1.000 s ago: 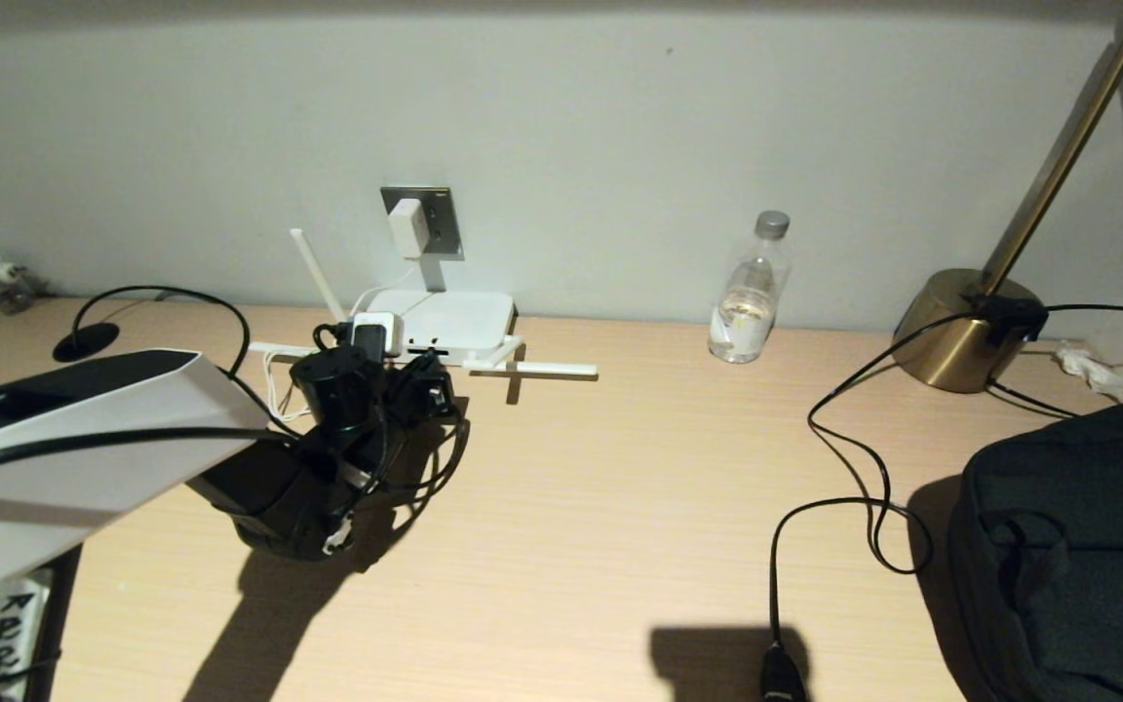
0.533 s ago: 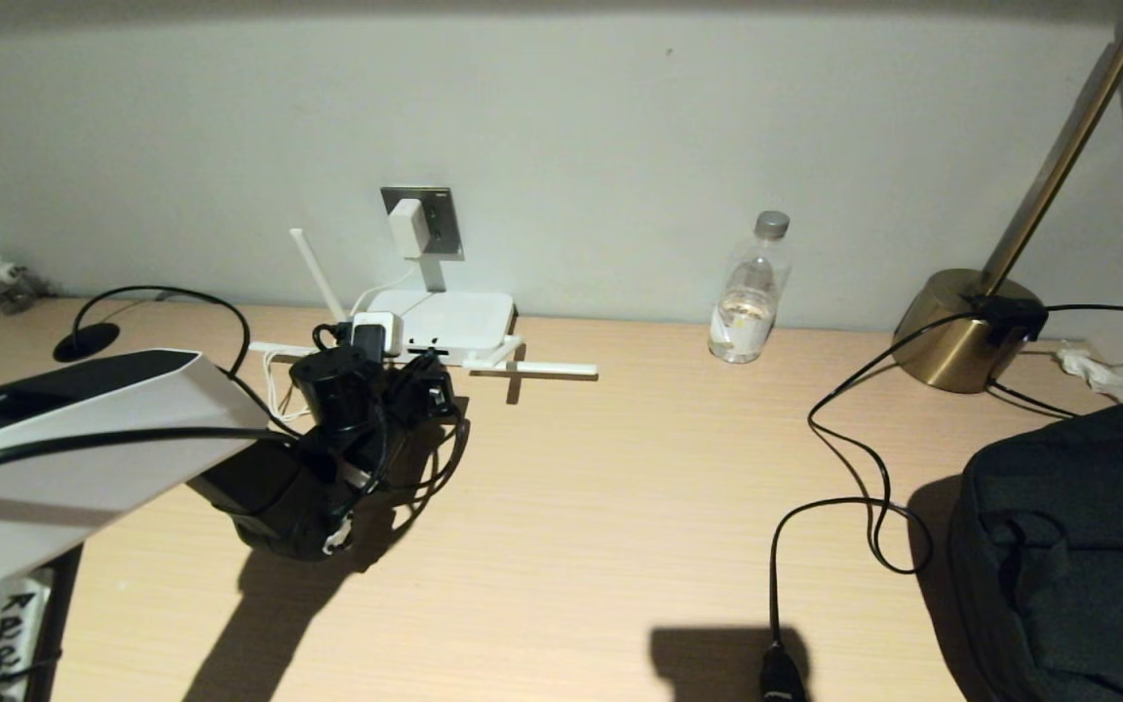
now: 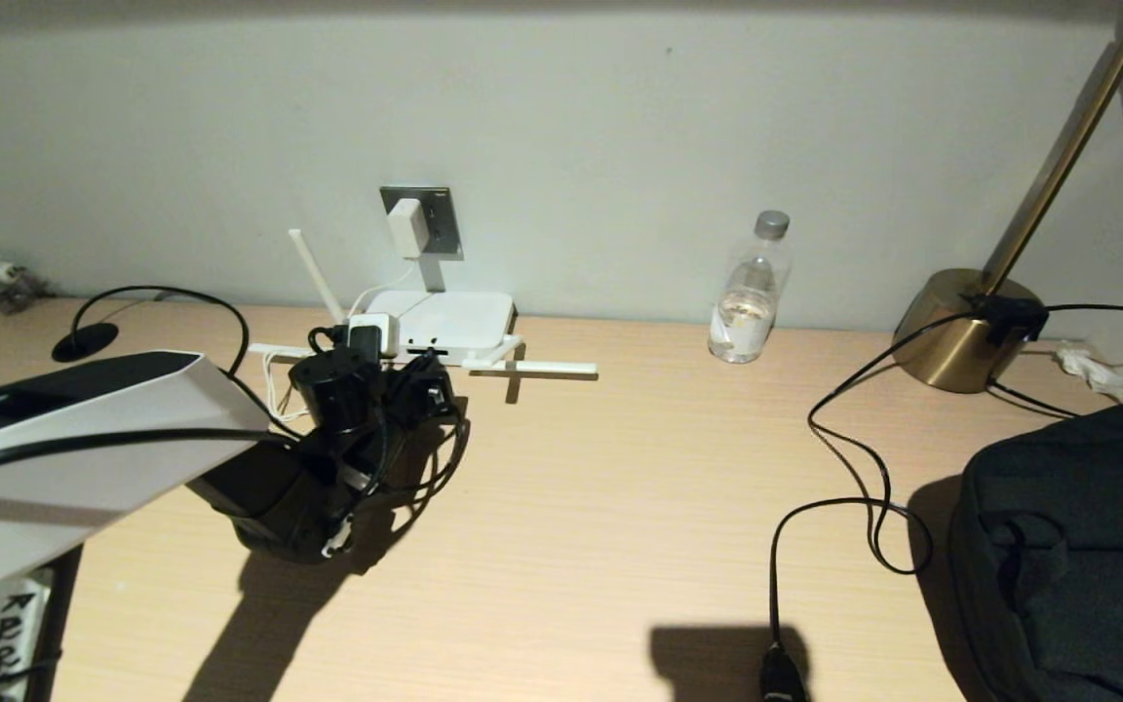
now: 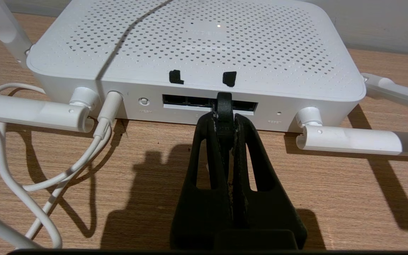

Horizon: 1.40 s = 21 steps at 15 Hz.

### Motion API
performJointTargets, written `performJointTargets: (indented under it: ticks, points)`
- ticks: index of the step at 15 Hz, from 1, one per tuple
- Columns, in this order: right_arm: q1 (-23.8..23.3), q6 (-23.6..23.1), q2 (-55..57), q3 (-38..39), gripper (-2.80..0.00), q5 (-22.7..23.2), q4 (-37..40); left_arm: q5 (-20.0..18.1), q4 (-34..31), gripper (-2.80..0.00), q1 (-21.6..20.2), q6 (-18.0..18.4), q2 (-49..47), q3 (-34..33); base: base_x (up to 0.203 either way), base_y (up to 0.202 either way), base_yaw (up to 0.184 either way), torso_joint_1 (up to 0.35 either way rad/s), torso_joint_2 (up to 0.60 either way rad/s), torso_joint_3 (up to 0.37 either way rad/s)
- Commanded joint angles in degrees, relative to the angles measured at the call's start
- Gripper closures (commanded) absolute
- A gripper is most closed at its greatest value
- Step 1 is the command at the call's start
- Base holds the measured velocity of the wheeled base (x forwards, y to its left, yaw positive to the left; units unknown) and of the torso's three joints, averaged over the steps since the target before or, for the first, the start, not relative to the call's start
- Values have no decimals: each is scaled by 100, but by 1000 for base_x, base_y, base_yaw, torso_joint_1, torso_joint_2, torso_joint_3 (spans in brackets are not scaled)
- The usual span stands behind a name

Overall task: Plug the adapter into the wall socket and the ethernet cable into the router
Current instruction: Plug cable into router interface

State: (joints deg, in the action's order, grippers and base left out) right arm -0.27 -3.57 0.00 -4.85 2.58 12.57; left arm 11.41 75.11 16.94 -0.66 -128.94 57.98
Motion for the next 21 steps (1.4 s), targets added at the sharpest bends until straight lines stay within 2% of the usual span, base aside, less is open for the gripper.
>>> performJointTargets:
  ticks: [1, 21]
  points:
    - [0, -4, 9, 2, 0, 5, 9, 19, 13, 0, 2, -4, -8, -24, 0, 0, 0, 0, 0, 0]
    - [0, -4, 9, 2, 0, 5, 9, 37, 36, 0, 39, 8, 97, -235, 0, 0, 0, 0, 0, 0]
